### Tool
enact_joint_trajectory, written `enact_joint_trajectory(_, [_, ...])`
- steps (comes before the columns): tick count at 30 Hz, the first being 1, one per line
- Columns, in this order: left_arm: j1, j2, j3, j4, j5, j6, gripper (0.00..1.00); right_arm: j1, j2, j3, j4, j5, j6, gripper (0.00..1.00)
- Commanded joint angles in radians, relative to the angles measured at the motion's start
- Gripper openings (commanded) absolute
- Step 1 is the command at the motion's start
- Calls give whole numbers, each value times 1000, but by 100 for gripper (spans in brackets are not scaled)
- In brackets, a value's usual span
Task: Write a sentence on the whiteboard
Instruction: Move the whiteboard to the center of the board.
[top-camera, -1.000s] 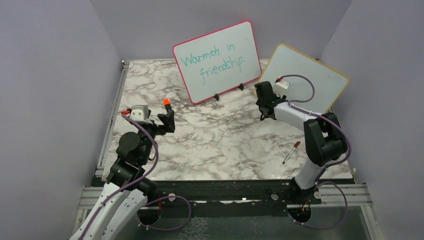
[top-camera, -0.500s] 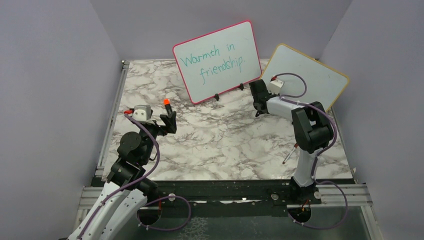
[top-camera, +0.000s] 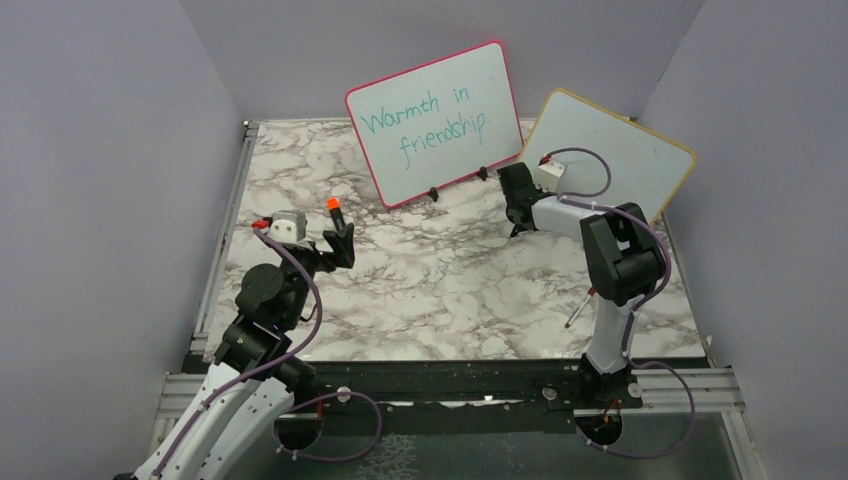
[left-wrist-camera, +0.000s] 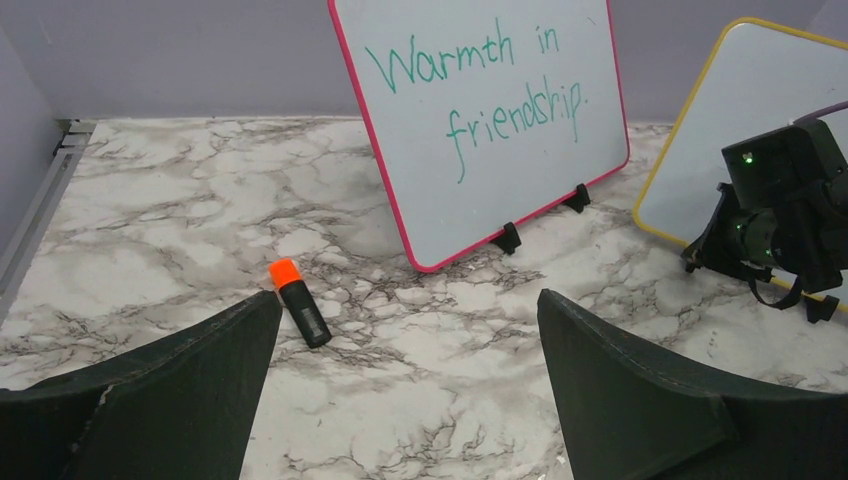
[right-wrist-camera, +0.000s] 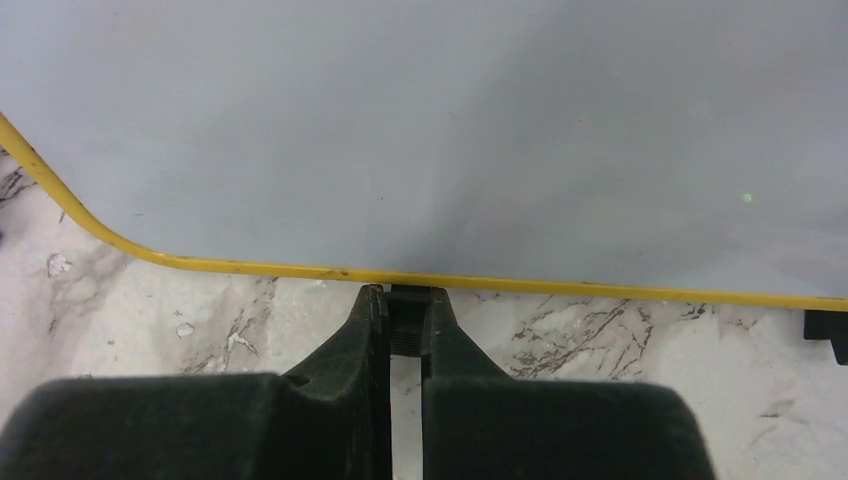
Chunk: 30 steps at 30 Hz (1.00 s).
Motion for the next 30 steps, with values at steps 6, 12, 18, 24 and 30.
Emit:
enact_joint_trajectory(6, [-11,-9,-8,41,-26,17,99,90,-135,-166,47,-91,-51,1])
enact_joint_trajectory(12, [-11,-22,-6,35,-26,16,99,187,-208,-261,97,-152,-115,1])
enact_joint_trajectory(18, [-11,-36,-4,29,-33,15,99,287,-279,-369,198,-273,-184,1])
enact_joint_trajectory(24, [-11,-53,-1,15,-50,15,99,381,-327,-439,257,-401,-283,1])
enact_joint_trajectory(30, [-10,-66,1,11,-66,19,99,468,-358,-465,249,-449,-306,1])
